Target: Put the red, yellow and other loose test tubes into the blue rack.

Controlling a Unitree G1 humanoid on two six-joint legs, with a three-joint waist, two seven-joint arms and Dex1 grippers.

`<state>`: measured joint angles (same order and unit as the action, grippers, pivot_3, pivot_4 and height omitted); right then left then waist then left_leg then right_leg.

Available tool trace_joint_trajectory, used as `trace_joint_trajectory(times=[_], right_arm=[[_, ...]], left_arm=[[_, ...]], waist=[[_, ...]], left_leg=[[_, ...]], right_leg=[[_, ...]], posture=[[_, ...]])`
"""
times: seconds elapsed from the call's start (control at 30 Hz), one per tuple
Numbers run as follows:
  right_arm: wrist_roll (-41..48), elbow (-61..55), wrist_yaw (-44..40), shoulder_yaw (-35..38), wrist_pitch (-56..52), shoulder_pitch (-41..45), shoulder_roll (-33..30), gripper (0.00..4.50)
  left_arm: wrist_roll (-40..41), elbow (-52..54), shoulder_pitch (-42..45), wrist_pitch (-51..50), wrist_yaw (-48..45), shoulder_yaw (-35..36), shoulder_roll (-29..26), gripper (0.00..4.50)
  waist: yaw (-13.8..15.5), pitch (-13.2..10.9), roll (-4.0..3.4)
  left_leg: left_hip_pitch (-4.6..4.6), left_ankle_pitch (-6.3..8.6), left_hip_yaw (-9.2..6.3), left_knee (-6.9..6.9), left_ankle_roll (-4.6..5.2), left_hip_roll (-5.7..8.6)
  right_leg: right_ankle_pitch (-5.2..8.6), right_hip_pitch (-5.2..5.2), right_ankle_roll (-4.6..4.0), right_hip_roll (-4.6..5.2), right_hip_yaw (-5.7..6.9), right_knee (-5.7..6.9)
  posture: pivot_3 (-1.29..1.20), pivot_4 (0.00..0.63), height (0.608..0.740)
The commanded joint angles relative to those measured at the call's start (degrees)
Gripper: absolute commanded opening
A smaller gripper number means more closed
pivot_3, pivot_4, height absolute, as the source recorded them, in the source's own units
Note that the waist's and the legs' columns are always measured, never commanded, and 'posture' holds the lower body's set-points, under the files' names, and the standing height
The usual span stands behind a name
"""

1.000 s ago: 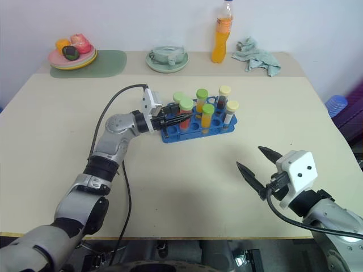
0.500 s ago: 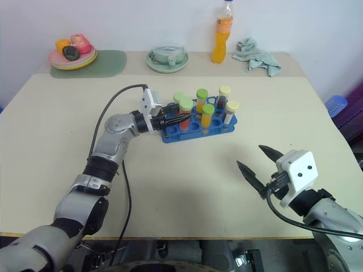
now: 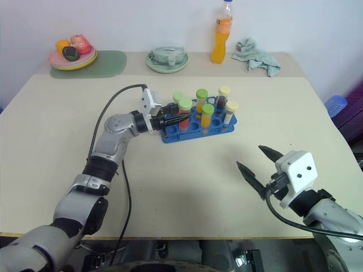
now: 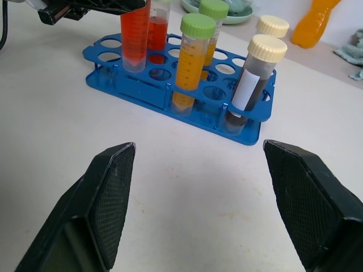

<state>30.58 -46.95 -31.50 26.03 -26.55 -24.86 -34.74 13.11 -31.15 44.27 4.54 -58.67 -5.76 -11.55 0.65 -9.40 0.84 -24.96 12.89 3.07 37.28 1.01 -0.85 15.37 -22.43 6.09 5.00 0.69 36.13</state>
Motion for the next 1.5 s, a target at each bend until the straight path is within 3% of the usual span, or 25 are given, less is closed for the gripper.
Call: trace_joint_trajectory(times=[0.03, 0.47, 0.57, 0.7, 0.73, 0.93, 1.03, 1.13, 1.5], right_arm=[[0.3, -1.1, -0.2, 0.7, 1.2, 0.1, 0.3, 3.7], [0.0, -0.7, -0.3, 0.3, 1.4, 0.3, 0.5, 3.7], [-0.1, -0.6, -0.2, 0.0, 1.5, 0.6, 0.5, 3.7], [-0.3, -0.3, -0.5, -0.1, 1.8, 0.4, 0.4, 3.7], [-0.2, -0.1, -0.7, 0.0, 1.9, 0.4, 0.4, 3.7], [-0.4, 1.9, -2.3, 0.2, 2.8, 0.4, -0.1, 3.7], [-1.0, 3.9, -3.7, 0.5, 4.2, -0.2, 0.1, 3.7], [-2.1, 6.1, -5.0, 0.9, 6.2, -1.2, 0.3, 3.7], [-2.5, 13.3, -9.3, 3.2, 12.3, -4.1, 0.6, 3.7]], left_arm=[[-1.8, -3.6, -0.5, -2.8, 1.1, -0.1, -1.4, 0.76], [-1.7, -4.4, 0.5, -2.1, 0.5, 0.0, -1.2, 0.76], [-0.5, -3.2, 0.0, -3.4, -1.2, -0.1, -0.8, 2.15], [-2.8, -1.9, -0.3, -3.1, 4.0, 0.1, -0.4, 4.2], [-3.6, -1.1, -0.6, -3.7, 4.3, -0.6, -0.9, 4.48], [-5.0, 8.7, -7.0, -2.9, 7.4, -0.3, -3.8, 4.48], [0.7, 13.1, -12.0, -0.3, 4.2, 2.4, -3.8, 4.48], [0.6, 16.5, -15.7, -0.8, 6.2, 4.0, -6.0, 4.48], [8.5, 35.2, -36.0, -9.5, 2.6, 11.7, -19.8, 4.48]], waist=[[0.0, 0.0, 0.0], [-0.4, 0.0, 0.02], [-0.3, 0.0, 0.01], [0.2, 0.0, 0.03], [0.2, 0.0, 0.03], [0.1, 0.0, 0.02], [0.0, 0.0, 0.01], [0.1, 0.0, 0.01], [0.0, 0.1, -0.15]], left_leg=[[0.01, 0.0, 0.0, 0.0, 0.0, 0.0], [-0.03, 0.0, 0.05, -0.13, 0.0, -0.08], [-0.03, 0.0, 0.05, -0.13, 0.0, -0.08], [-0.03, 0.0, 0.06, -0.12, 0.0, -0.06], [-0.04, 0.0, 0.06, -0.11, 0.0, -0.04], [-0.09, 0.0, 0.05, -0.1, 0.0, -0.01], [-0.09, 0.0, 0.05, -0.11, -0.01, -0.04], [-0.09, 0.0, 0.05, -0.11, -0.01, -0.04], [-0.08, 0.1, 0.06, -0.24, -0.18, -0.04]], right_leg=[[0.0, 0.01, 0.0, 0.0, 0.0, 0.0], [-0.03, -0.15, 0.05, -0.11, -0.04, 0.01], [-0.01, -0.15, 0.02, -0.11, -0.04, 0.01], [0.0, -0.14, 0.0, -0.06, -0.04, 0.01], [0.0, -0.13, 0.0, -0.03, -0.04, 0.01], [0.0, -0.15, 0.0, 0.04, -0.05, -0.01], [0.0, -0.16, -0.01, 0.13, -0.09, 0.0], [0.0, -0.16, -0.03, 0.22, -0.12, 0.0], [0.03, -0.24, -0.09, 0.42, -0.15, -0.04]], posture=[[0.0, 0.15, 0.74], [0.0, 0.15, 0.74], [0.0, 0.15, 0.74], [0.0, 0.15, 0.74], [0.0, 0.15, 0.74], [0.0, 0.15, 0.74], [0.0, 0.15, 0.74], [0.0, 0.15, 0.74], [0.0, 0.15, 0.74]])
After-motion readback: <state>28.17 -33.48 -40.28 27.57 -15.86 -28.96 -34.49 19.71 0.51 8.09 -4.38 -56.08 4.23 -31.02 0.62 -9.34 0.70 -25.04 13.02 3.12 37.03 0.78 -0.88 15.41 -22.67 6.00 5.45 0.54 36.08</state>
